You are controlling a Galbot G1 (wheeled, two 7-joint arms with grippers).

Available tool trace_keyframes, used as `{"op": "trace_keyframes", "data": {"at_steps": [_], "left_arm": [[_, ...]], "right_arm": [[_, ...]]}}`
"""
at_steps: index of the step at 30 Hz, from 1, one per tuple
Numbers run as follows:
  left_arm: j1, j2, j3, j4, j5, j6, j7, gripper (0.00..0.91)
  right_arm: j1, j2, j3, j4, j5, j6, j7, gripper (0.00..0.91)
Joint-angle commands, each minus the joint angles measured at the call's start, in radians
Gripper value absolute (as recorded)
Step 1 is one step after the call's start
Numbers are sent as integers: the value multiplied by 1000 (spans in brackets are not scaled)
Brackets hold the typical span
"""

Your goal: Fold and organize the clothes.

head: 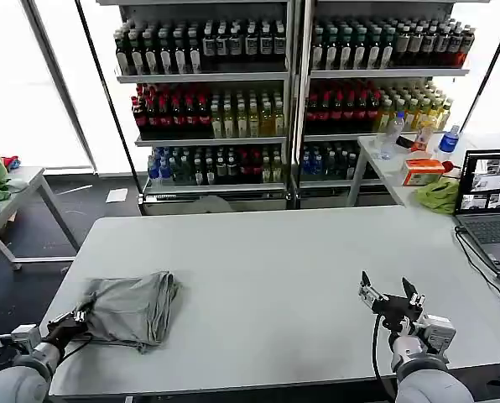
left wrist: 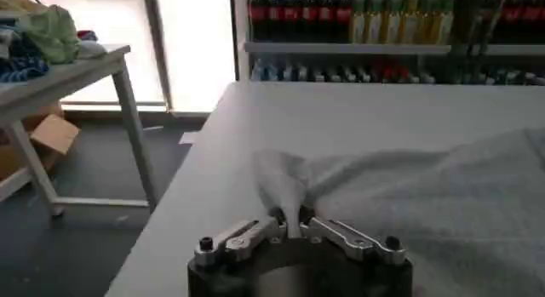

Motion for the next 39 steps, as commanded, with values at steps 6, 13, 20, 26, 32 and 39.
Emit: {"op": "trace_keyframes", "data": {"at_steps": [6,13,20,26,32,39], "left_arm": [[1,151,-257,40,-57,-7,7,0],[-10,230,-336,81,-57,-9,17,0],[-22,223,-338,41,-44,-9,27,0],[25,158,-277,-70,1,-14,38,0],[88,88,-160,-280,27,-5,-6,0],[23,-11,232,-478,204,23,-35,0]], "right_arm": [[44,-8,-9,-32,2,0,0,907],[57,-7,-27,-39,3,0,-1,907],[57,-4,-29,-43,3,0,-1,907],[51,-6,-16,-40,5,0,0,907],[34,-3,-6,-35,1,0,0,907],[11,14,4,-32,-14,0,-2,907]]}}
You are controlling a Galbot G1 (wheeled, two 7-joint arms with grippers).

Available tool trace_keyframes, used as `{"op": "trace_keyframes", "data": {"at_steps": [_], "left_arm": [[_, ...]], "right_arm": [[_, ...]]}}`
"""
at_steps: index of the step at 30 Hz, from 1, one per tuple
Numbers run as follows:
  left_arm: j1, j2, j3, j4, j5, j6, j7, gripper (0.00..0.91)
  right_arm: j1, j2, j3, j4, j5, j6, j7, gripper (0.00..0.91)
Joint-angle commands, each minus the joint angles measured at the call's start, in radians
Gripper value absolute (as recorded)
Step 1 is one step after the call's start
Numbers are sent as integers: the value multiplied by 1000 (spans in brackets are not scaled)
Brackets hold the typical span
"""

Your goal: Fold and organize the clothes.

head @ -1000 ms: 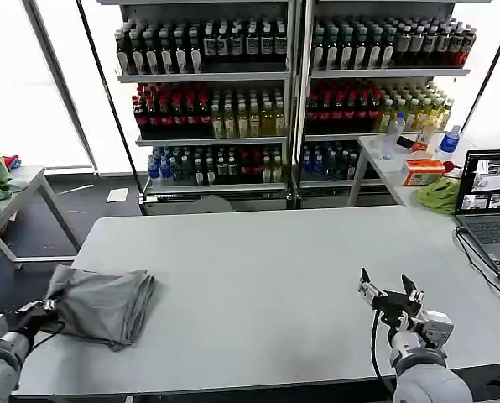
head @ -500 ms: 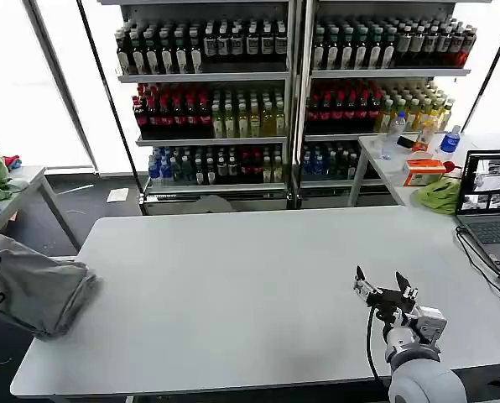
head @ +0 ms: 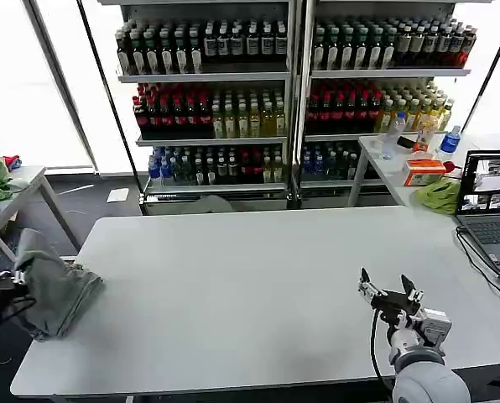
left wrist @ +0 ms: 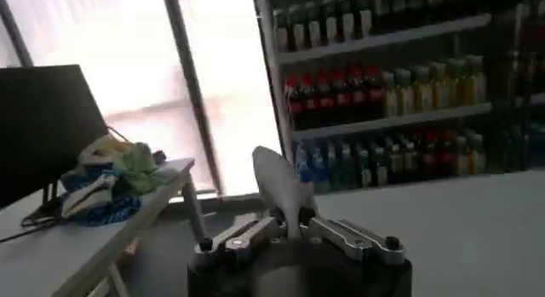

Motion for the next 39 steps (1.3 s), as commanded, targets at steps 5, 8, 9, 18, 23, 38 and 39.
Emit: {"op": "trace_keyframes", "data": {"at_steps": [5,8,9,18,23,38,39], "left_arm": [[-111,-176,672,-294,248,48,-48,0],[-146,-191,745,-263,254,51,-49,0],[-163,-204,765,-254,254,52,-50,0],[-250,-300,856,-210,240,64,-51,0],[-288,-316,862,-160,227,63,-58,0],[-450,-442,938,44,187,-32,-80,907],[-456,-443,940,53,188,-41,-59,907]], "right_arm": [[-32,30,10,3,-37,0,-4,907],[-40,42,16,-5,-45,0,-5,907],[-44,44,19,-4,-45,0,-6,907],[-67,52,39,12,-66,-1,-8,907],[-62,52,37,5,-74,-1,-13,907],[-17,44,4,-45,-87,-1,-17,907],[-13,41,2,-50,-88,-1,-19,907]]}}
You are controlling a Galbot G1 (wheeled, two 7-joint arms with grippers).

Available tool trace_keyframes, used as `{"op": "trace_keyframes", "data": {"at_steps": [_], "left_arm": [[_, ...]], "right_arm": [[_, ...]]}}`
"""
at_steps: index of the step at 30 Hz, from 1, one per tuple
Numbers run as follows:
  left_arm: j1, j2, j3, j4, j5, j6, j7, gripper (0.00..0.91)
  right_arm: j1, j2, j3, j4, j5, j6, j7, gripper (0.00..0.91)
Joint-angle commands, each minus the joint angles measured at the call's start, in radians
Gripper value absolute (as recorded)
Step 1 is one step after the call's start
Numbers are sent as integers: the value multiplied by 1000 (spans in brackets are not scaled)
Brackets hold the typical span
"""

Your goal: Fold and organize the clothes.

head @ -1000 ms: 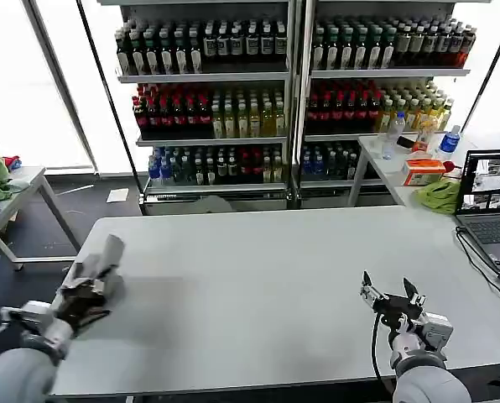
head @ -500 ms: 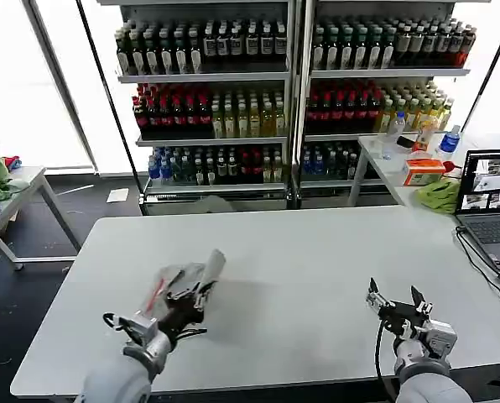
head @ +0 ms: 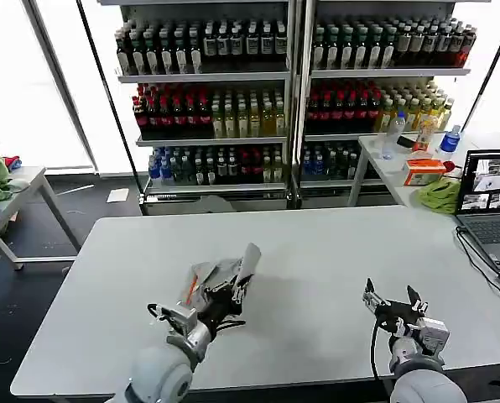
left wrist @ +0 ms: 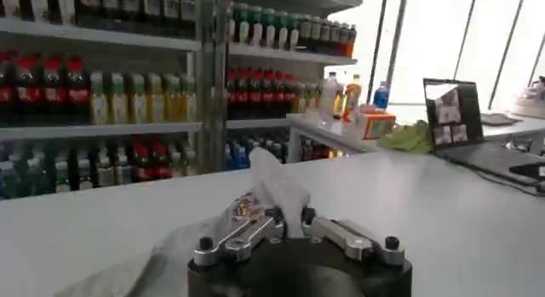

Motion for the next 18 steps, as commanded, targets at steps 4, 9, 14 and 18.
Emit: {"op": "trace_keyframes", "data": {"at_steps": [4,9,14,18], "left_arm": [[-111,-84,96,113,-58,-146,141,907],[-87,-79,93,45,-135,-160,134,907],[-70,-53,22,31,-130,-141,61,907],[-54,-18,-50,24,-40,-40,-48,907]], "right_arm": [[35,-12,-22,-64,-8,0,-7,907],[67,-11,-52,-98,-6,0,0,907],[101,-12,-82,-105,71,0,7,907],[154,-16,-120,-124,244,-1,42,907]]}}
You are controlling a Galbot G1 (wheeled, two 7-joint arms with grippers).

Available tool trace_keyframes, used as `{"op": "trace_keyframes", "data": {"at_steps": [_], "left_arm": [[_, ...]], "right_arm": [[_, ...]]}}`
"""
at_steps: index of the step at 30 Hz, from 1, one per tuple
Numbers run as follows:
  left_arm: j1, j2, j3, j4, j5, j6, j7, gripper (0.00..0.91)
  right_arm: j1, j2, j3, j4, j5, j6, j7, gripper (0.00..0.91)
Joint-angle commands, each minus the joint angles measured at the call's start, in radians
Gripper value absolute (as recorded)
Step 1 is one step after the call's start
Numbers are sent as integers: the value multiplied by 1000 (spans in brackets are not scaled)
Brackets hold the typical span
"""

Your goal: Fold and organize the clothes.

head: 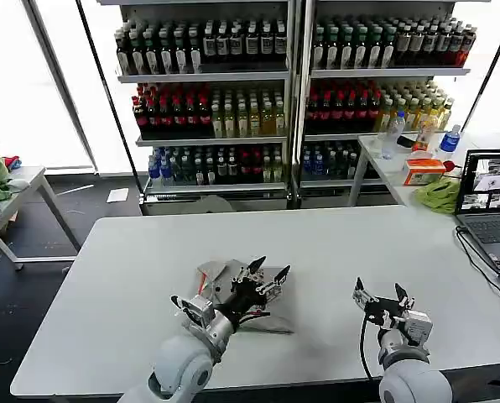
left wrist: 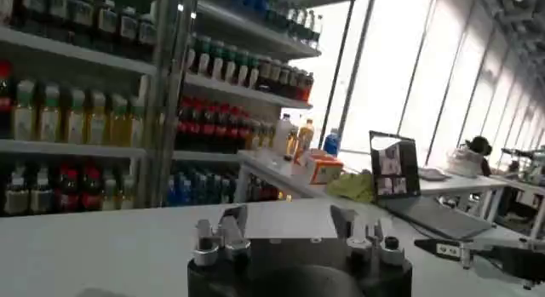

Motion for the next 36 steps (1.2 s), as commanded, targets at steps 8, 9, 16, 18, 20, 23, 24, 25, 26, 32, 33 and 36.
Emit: {"op": "trace_keyframes", "data": {"at_steps": [8,9,16,18,20,23,24,25,26,32,33,36], "left_arm": [[77,142,-280,-70,66,131,-187,907],[87,152,-309,-79,66,131,-198,907],[147,202,-438,-116,51,144,-238,907],[163,208,-461,-129,43,144,-240,907],[174,208,-471,-136,40,145,-242,907],[188,203,-476,-143,42,146,-243,907],[192,200,-477,-145,43,148,-246,907],[193,199,-478,-146,43,150,-246,907],[195,197,-479,-147,43,150,-247,907],[204,191,-482,-143,42,157,-249,907],[204,190,-482,-142,42,159,-250,907],[201,190,-481,-139,40,162,-251,907]], "right_arm": [[188,-2,-210,-115,380,-2,91,907],[204,5,-233,-139,382,-2,95,907],[244,45,-316,-201,379,-2,127,907],[256,52,-329,-220,378,-1,131,907],[266,58,-336,-233,380,-1,134,907],[279,70,-347,-245,391,-1,137,907],[280,75,-352,-247,393,-1,139,907],[279,77,-353,-247,392,-1,140,907],[278,82,-356,-252,392,-1,143,907],[273,109,-355,-296,395,0,146,907],[273,114,-356,-299,395,0,144,907],[277,125,-358,-301,393,0,140,907]]}}
